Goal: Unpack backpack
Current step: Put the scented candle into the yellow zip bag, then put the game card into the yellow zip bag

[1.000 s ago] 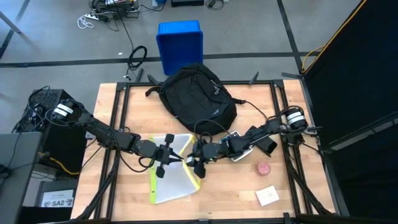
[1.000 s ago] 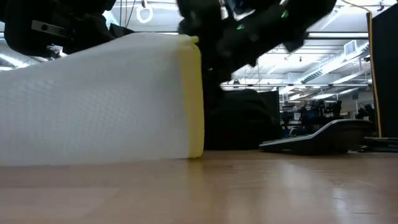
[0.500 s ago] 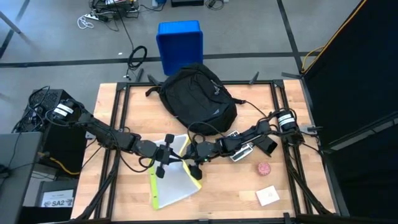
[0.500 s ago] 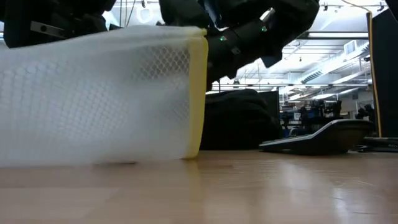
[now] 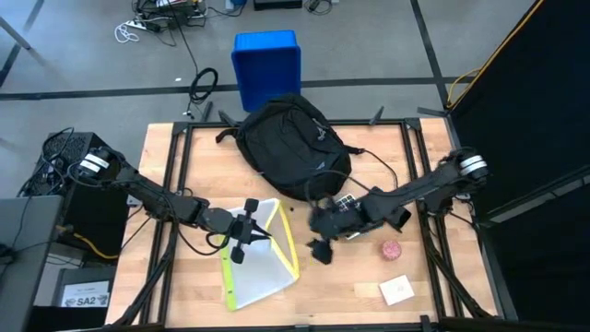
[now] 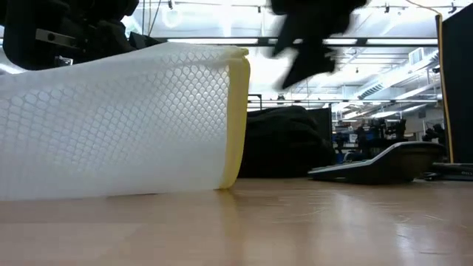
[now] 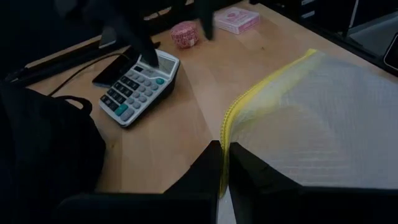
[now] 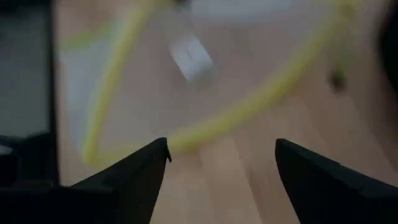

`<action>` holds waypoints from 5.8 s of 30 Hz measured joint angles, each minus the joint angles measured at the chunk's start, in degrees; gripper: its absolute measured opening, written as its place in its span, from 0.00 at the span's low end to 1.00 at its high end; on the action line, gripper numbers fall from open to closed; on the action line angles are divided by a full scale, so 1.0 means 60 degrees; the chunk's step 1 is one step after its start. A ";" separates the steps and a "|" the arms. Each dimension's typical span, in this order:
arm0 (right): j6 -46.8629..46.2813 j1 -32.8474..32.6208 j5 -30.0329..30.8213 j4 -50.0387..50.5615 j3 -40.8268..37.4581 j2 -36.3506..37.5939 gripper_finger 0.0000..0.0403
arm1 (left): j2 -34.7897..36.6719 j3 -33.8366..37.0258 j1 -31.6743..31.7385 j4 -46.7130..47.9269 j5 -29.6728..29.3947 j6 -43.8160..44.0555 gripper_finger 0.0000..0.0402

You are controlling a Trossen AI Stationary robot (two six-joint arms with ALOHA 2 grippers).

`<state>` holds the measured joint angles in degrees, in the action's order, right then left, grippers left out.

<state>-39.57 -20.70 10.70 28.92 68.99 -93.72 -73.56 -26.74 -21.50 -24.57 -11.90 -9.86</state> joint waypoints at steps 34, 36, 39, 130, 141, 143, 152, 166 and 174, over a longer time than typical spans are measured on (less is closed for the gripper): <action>-0.6817 -0.4092 -0.1700 0.5333 -0.2591 0.0778 0.81 | 0.0003 -0.0001 0.0004 0.0025 0.0287 0.0451 0.00; -0.6963 -0.4092 -0.1530 0.5005 -0.2923 0.1177 0.80 | 0.0002 -0.0004 0.0000 0.0025 0.0288 0.0451 0.00; -0.7398 -0.4090 -0.1465 0.4653 -0.3566 0.1602 0.79 | 0.0002 -0.0002 0.0002 0.0025 0.0291 0.0451 0.00; 0.3973 0.0942 -0.1692 -0.1065 0.3605 -0.4194 0.79 | 0.0011 0.0295 0.0024 -0.0333 0.0525 0.0469 0.00; 0.2532 -0.0304 0.0103 0.3717 0.3595 -0.2560 0.71 | 0.0007 0.0295 0.0022 -0.0234 0.0570 0.0483 0.00; 0.1986 -0.0740 0.0448 0.3978 0.3427 -0.2129 0.68 | 0.0007 0.0295 0.0022 -0.0230 0.0572 0.0512 0.00; -0.3589 -0.3034 -0.0916 0.6051 0.1573 -0.1318 0.58 | 0.0004 0.0299 0.0022 -0.0230 0.0572 0.0692 0.00; -0.3999 -0.5938 -0.1985 0.5889 0.0408 -0.1318 0.70 | 0.0000 0.0302 0.0022 -0.0277 0.0572 0.0833 0.00; -0.4283 -0.6103 -0.1906 0.4641 0.0364 -0.1480 0.82 | 0.0000 0.0304 0.0022 -0.0221 0.0568 0.0873 0.00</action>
<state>-65.26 -57.32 -0.74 56.77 71.18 -102.60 -73.56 -24.92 -21.37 -25.90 -8.49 -4.62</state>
